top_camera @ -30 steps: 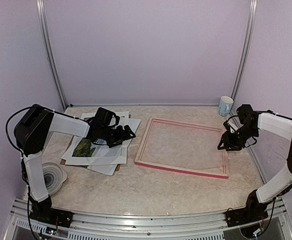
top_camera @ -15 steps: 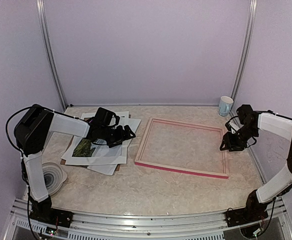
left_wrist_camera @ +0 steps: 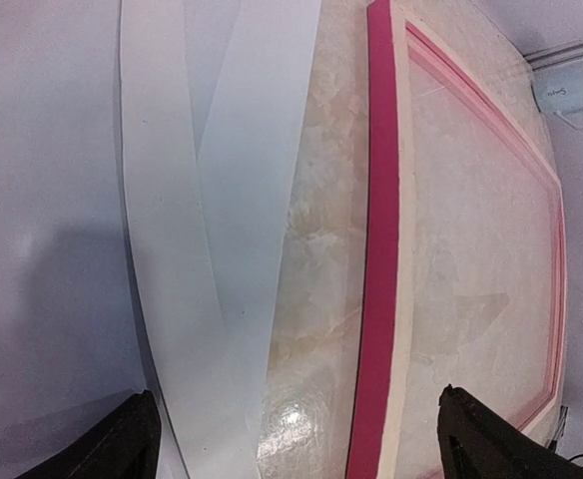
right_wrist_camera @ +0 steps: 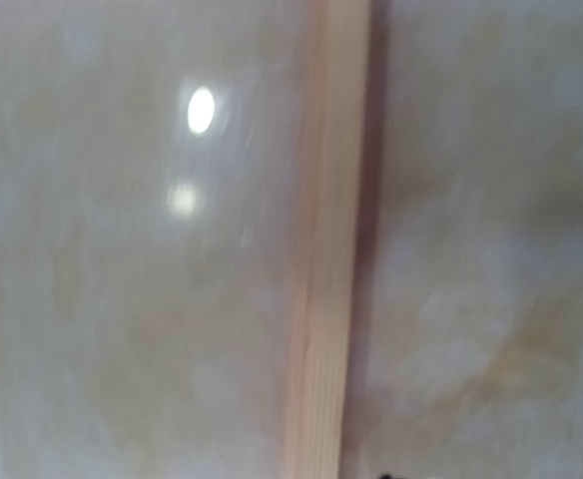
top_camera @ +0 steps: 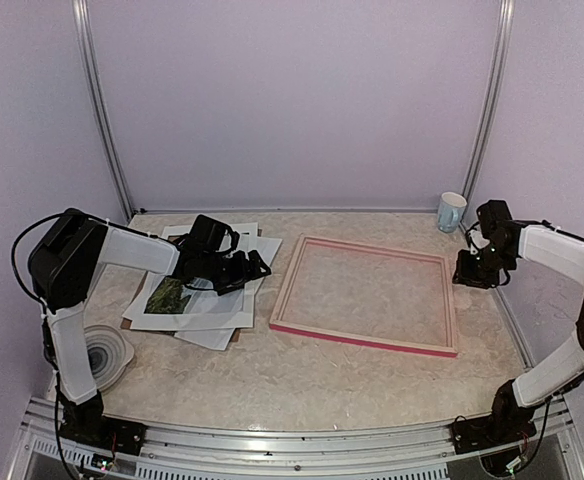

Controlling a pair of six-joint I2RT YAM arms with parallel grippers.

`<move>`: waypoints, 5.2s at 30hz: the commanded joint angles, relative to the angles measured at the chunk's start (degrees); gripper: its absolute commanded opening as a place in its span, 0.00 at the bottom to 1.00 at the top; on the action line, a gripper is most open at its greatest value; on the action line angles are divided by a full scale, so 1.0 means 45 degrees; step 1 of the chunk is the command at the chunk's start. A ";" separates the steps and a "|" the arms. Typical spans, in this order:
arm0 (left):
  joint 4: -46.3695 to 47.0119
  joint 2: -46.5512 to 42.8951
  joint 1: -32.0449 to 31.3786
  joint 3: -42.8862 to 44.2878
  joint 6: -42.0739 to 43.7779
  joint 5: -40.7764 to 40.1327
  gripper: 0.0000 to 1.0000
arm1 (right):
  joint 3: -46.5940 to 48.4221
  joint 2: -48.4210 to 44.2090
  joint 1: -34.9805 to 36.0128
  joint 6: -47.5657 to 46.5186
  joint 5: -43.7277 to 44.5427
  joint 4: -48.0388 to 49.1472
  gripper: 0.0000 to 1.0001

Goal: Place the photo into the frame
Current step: Place the glass panel at the frame body, then move the frame body to the center of the board, then pick up the mat board from the photo.

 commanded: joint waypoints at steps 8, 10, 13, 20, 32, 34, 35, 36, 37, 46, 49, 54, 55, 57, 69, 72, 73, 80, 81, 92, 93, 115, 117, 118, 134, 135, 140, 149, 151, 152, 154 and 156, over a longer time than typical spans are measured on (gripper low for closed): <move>-0.0201 -0.0289 -0.0116 0.0371 0.0244 -0.0233 0.95 | 0.1365 0.2570 -0.0009 0.1414 0.2053 0.3197 0.35; -0.0190 -0.0328 -0.0131 0.0368 0.0221 -0.0172 0.95 | 0.1731 0.3358 -0.0005 0.1497 0.2111 0.3571 0.36; -0.0147 -0.0338 -0.0164 0.0349 0.0210 -0.0160 0.95 | 0.2473 0.4595 -0.0006 0.1594 0.2177 0.3785 0.36; -0.0278 -0.0316 -0.0233 0.0387 0.0353 -0.0402 0.95 | 0.3518 0.6183 -0.0008 0.1722 0.2392 0.4258 0.32; -0.0404 -0.0087 -0.0234 0.0539 0.0455 -0.0497 0.95 | 0.3742 0.7196 -0.0042 0.1507 0.2313 0.4521 0.24; -0.0423 -0.0096 -0.0234 0.0556 0.0459 -0.0511 0.95 | 0.3667 0.7118 -0.0077 0.1476 0.2166 0.4550 0.23; -0.0429 -0.0103 -0.0234 0.0553 0.0459 -0.0512 0.96 | 0.3646 0.7065 -0.0093 0.1454 0.2064 0.4562 0.24; -0.0424 -0.0104 -0.0234 0.0550 0.0459 -0.0497 0.95 | 0.3601 0.7012 -0.0121 0.1417 0.1974 0.4607 0.24; -0.0424 -0.0104 -0.0234 0.0545 0.0444 -0.0488 0.95 | 0.3587 0.6964 -0.0154 0.1408 0.1852 0.4642 0.23; -0.0461 -0.0195 -0.0219 0.0564 0.0493 -0.0579 0.95 | 0.3968 0.7154 -0.0267 0.0955 0.0985 0.4623 0.23; -0.0530 -0.0258 -0.0178 0.0593 0.0545 -0.0655 0.95 | 0.4165 0.7306 -0.0278 0.0613 0.0724 0.4712 0.24; -0.0619 -0.0506 -0.0032 0.0603 0.0643 -0.0937 0.96 | 0.4713 0.7749 -0.0278 0.0237 0.0043 0.4642 0.25; -0.0619 -0.0546 0.0011 0.0603 0.0654 -0.0979 0.96 | 0.4793 0.7796 -0.0274 0.0193 -0.0076 0.4647 0.25; -0.0619 -0.0623 0.0082 0.0588 0.0655 -0.1051 0.96 | 0.4945 0.7902 -0.0278 0.0140 -0.0281 0.4673 0.26; -0.1274 -0.1313 0.0085 0.0799 0.1327 -0.2204 0.96 | 0.4785 0.6732 -0.0171 0.0126 -0.0360 0.4169 0.44; -0.1540 -0.1818 0.0005 0.0864 0.1615 -0.2720 0.96 | 0.4037 0.5287 -0.0030 0.0106 -0.0080 0.4206 0.53; -0.1638 -0.2025 0.0001 0.0914 0.1644 -0.2785 0.98 | 0.3768 0.4883 0.0006 0.0126 -0.0072 0.4211 0.55; -0.2348 -0.3597 -0.0069 0.0592 0.1390 -0.3192 0.99 | 0.1676 0.2168 0.0793 0.0257 -0.1446 0.5249 0.60; -0.2320 -0.3878 -0.0118 0.0233 0.1279 -0.3305 0.99 | 0.1388 0.1874 0.0996 0.0328 -0.1873 0.5516 0.60; -0.1562 -0.8001 -0.1204 -0.4736 0.0075 -0.5586 0.99 | -0.0546 0.1097 0.5699 0.2506 -0.3994 0.8899 0.61; -0.1557 -0.8211 -0.1336 -0.4962 -0.0006 -0.5836 0.99 | -0.0511 0.1303 0.6211 0.2853 -0.4116 0.9258 0.61; -0.1085 -1.2465 -0.2134 -0.8701 -0.1311 -0.7475 0.99 | 0.7428 0.9402 1.1230 0.5383 -0.3007 0.7005 0.63; -0.1074 -1.2652 -0.2208 -0.8929 -0.1389 -0.7503 0.99 | 0.7700 0.9622 1.1244 0.5600 -0.2750 0.6863 0.63; -0.1081 -1.2693 -0.2248 -0.8985 -0.1431 -0.7528 0.99 | 0.7835 0.9737 1.1259 0.5698 -0.2632 0.6804 0.63; 0.1054 -1.1362 -0.2734 -1.0076 -0.1788 -0.8425 0.99 | 1.0435 1.1808 1.1400 0.6995 -0.2170 0.5069 0.64; 0.1128 -1.1277 -0.2734 -1.0095 -0.1753 -0.8423 0.99 | 1.0608 1.1907 1.1418 0.6995 -0.2103 0.4910 0.64; 0.1434 -1.1016 -0.2734 -1.0225 -0.1593 -0.8471 0.99 | 1.1063 1.2283 1.1481 0.7288 -0.2074 0.4678 0.64; 0.2136 -1.0610 -0.2734 -1.0605 -0.1687 -0.8224 0.99 | 1.1656 1.2769 1.1538 0.7835 -0.3000 0.4801 0.64; 0.2295 -1.0520 -0.2734 -1.0716 -0.1741 -0.8112 0.99 | 1.1525 1.2643 1.1538 0.7933 -0.3149 0.4994 0.64; 0.2394 -1.0498 -0.2734 -1.0783 -0.1762 -0.8042 0.99 | 1.1440 1.2597 1.1550 0.7982 -0.3195 0.5096 0.63; 0.2581 -1.0392 -0.2729 -1.0901 -0.1837 -0.7904 0.99 | 1.1365 1.2496 1.1521 0.8076 -0.3340 0.5237 0.64; 0.2701 -1.0242 -0.2733 -1.0954 -0.1901 -0.7775 0.99 | 1.1321 1.2409 1.1518 0.8159 -0.3504 0.5368 0.63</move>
